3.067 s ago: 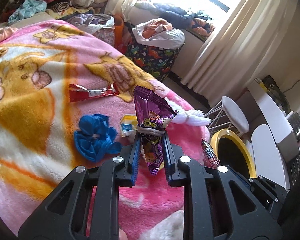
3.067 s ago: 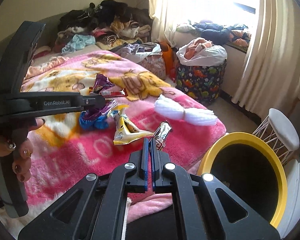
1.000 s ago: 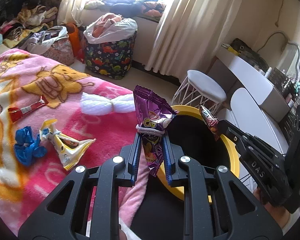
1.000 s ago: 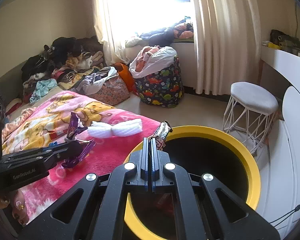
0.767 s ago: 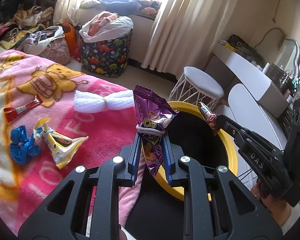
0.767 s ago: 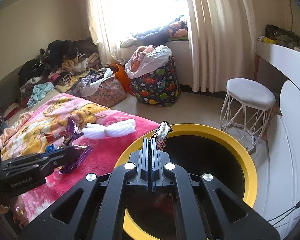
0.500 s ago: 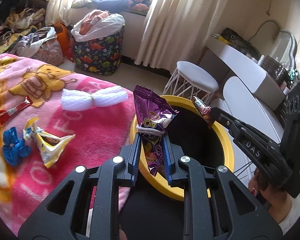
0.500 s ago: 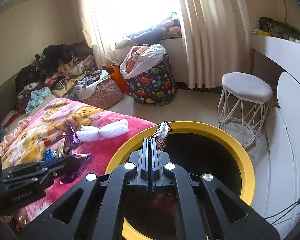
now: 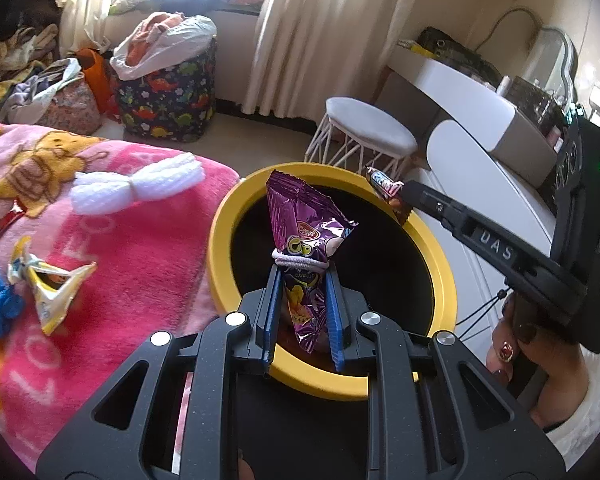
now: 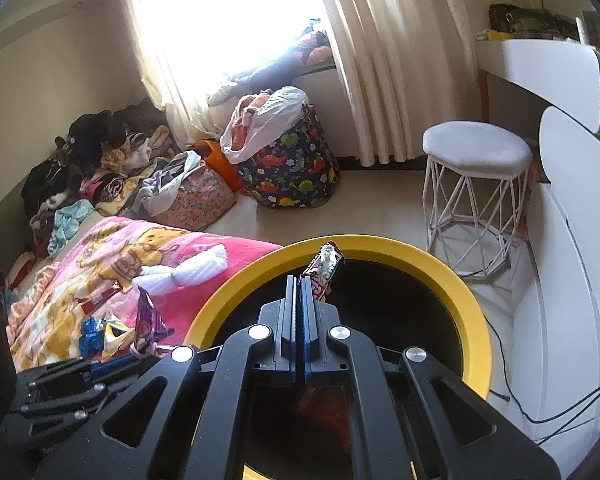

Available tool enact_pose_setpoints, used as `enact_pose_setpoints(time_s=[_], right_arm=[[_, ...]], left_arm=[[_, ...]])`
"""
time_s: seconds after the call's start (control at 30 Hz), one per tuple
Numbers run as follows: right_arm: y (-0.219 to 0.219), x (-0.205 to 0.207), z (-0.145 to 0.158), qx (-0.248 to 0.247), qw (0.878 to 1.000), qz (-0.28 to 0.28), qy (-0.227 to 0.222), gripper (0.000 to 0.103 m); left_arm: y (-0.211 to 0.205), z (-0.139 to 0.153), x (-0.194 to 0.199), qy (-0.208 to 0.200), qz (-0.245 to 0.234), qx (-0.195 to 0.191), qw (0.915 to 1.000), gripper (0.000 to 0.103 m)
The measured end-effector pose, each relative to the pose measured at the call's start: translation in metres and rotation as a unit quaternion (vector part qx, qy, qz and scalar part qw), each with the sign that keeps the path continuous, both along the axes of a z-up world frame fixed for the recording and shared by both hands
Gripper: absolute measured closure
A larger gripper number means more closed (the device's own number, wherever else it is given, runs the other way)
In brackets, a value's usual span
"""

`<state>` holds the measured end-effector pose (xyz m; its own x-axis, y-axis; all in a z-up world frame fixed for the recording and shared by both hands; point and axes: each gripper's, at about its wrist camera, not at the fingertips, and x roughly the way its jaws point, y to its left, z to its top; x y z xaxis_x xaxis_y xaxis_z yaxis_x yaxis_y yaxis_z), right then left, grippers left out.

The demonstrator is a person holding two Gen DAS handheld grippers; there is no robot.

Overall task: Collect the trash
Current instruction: 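Open both tools over the bin to drop the wrapper and bar, then move both open tools back toward the trash on the blanket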

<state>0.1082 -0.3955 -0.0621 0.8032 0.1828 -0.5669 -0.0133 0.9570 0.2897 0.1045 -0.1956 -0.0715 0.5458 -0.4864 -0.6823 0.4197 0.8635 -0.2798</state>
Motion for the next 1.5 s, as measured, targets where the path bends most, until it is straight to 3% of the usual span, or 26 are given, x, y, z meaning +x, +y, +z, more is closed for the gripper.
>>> enact_pose_setpoints(time_s=[0.97,1.0,1.07,1.1,1.27,1.33,1.5], right_arm=[[-0.034,0.008,-0.023,0.038,0.998,-0.026,0.034,0.100],[-0.034,0.009,-0.023,0.039,0.998,-0.026,0.035,0.097],[-0.035,0.008,-0.024,0.041,0.998,-0.028,0.036,0.082],[-0.034,0.008,-0.023,0.043,0.998,-0.030,0.035,0.070],[-0.034,0.008,-0.022,0.044,0.998,-0.032,0.033,0.061],[-0.031,0.007,-0.020,0.041,0.998,-0.029,0.031,0.057],[-0.019,0.006,-0.013,0.034,0.999,-0.018,0.021,0.049]], left_arm=[[-0.039,-0.032,0.022,0.036,-0.036,0.026,0.9983,0.087],[-0.038,-0.031,0.022,0.035,-0.036,0.025,0.9985,0.084],[-0.034,-0.029,0.020,0.027,-0.032,0.021,0.9989,0.065],[-0.031,-0.027,0.020,0.024,-0.028,0.019,0.9991,0.060],[-0.018,-0.019,0.020,0.013,-0.007,0.004,0.9999,0.024],[-0.011,-0.015,0.019,0.005,0.006,0.003,1.0000,0.014],[0.010,-0.006,0.017,-0.010,0.039,0.006,0.9992,0.011]])
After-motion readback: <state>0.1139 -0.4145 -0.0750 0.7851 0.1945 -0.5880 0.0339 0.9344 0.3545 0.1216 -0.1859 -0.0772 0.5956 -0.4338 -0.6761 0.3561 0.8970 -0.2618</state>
